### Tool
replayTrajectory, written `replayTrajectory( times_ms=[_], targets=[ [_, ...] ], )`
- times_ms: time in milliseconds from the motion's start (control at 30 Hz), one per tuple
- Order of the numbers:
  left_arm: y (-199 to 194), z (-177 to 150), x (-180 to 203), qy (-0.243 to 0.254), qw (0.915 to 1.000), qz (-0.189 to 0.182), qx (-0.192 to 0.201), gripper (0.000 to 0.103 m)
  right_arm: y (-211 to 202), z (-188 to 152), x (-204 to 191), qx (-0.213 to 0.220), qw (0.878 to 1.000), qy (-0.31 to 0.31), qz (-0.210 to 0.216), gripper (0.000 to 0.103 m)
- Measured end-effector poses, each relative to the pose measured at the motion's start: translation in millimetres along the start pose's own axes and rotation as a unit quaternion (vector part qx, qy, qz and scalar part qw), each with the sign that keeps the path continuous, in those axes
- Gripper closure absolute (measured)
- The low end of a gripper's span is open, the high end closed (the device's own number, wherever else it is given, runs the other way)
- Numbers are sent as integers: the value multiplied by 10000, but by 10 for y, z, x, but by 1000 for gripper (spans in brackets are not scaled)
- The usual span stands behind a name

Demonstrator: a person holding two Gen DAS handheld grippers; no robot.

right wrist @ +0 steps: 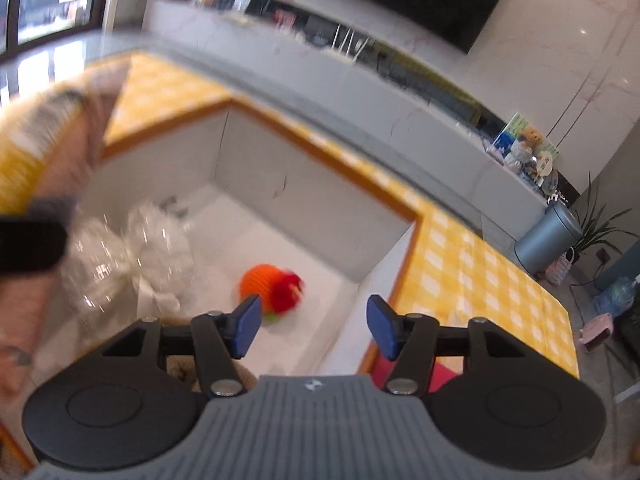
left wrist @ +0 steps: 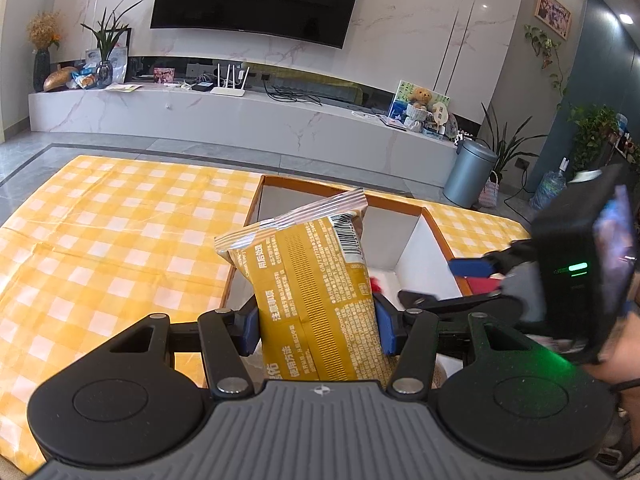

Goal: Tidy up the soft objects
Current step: 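Carry both items to the white box and drop the orange fruit from the right gripper, then lower the yellow snack packet into the white box and open the left gripper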

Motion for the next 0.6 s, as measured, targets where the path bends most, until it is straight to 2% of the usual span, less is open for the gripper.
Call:
replayTrajectory(
  times_ms=[67,333,433,533,600],
  targets=[
    [33,28,33,88,10000,42,-18,41,-131,-1,92,159,9997,204,17,38],
    [401,344,272,412,9984,376,-127,41,-497,-84,585,597,9956,699,-173,38],
    [688,412,371,560,9963,521,-383,41,-561,-163,704,686,9933,907,-185,38],
    [1007,396,432,859,9906,790,-719,41,-579,-237,762,730,9921,1016,-123,37],
    [1150,377,437,966,9880,808,-893,41,-572,-286,792,732,9914,1078,-86,37]
  ],
)
Point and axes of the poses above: each gripper's, at about its wrist camera, not at the fingertips, and y roughly the way its jaws point, x to its right, z to its top, the point moved 3 cm from there along y, roughly the way its jaws point
